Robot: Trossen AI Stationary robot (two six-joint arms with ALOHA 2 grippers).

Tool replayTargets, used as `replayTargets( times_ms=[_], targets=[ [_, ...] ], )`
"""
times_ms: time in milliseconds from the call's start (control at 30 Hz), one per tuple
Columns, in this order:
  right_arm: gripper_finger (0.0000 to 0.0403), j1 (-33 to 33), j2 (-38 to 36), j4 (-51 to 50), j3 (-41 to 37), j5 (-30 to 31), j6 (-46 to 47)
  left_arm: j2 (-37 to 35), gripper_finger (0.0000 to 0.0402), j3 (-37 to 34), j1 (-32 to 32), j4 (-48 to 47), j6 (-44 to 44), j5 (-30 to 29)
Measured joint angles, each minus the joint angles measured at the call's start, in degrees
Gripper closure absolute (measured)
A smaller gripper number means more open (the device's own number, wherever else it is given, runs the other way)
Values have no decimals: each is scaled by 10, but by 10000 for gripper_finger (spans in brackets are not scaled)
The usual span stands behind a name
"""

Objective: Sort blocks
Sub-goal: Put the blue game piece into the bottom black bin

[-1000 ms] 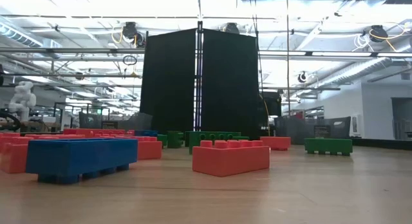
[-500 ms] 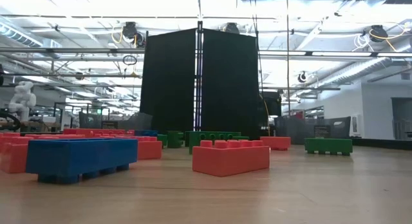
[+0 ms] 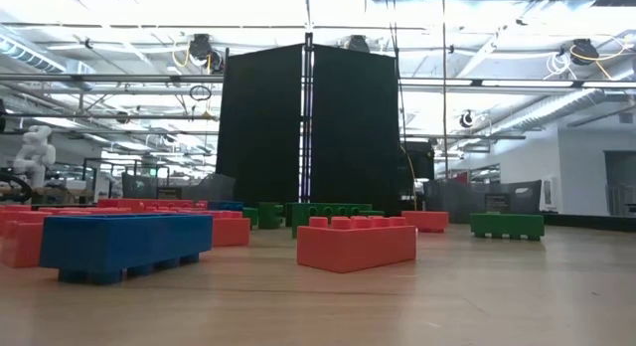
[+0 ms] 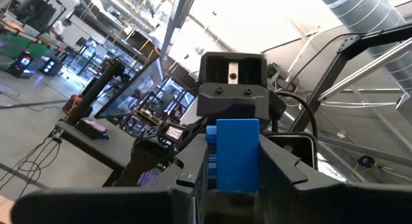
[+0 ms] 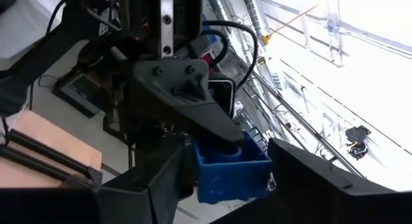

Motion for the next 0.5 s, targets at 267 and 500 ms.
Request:
replayTargets(
  times_ms=[267, 500],
  targets=[
    [244, 0, 0, -2, 0, 2, -12, 0, 310, 0, 0, -6, 0, 0],
    [280, 0, -1, -6, 0, 4, -12, 0, 310, 0, 0, -6, 1, 0]
  ],
)
